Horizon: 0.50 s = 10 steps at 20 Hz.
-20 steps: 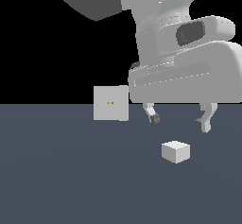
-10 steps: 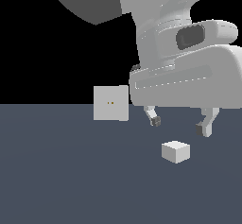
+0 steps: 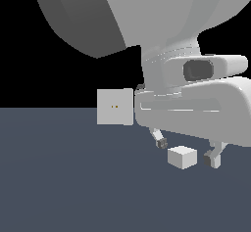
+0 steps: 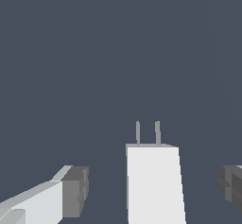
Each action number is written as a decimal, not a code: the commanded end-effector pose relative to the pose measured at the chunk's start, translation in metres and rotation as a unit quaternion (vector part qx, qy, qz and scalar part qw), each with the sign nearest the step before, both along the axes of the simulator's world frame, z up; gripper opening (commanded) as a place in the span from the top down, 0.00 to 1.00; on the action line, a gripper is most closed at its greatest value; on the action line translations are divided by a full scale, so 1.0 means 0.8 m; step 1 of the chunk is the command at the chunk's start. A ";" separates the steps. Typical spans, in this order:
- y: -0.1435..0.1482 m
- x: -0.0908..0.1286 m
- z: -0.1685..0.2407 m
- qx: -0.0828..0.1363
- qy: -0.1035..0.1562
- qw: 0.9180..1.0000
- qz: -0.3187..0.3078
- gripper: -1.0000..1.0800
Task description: Plug the charger into the wall socket.
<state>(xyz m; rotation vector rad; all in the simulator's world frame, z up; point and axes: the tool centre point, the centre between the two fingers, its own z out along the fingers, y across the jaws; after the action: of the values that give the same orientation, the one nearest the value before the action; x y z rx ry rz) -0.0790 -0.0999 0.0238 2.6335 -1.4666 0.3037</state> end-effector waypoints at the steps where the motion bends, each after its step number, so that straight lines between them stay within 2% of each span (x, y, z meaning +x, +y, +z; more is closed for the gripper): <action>1: 0.000 0.000 -0.010 0.000 0.000 1.000 0.000 0.04; 5: 0.000 0.001 -0.015 0.000 0.000 1.000 0.000 0.04; 6: 0.000 0.001 -0.015 0.000 0.000 1.000 0.000 1.00; 10: 0.000 0.001 -0.015 0.000 0.000 1.000 0.000 1.00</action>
<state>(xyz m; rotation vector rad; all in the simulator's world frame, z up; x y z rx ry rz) -0.0785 -0.0995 0.0119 2.6338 -1.4674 0.3049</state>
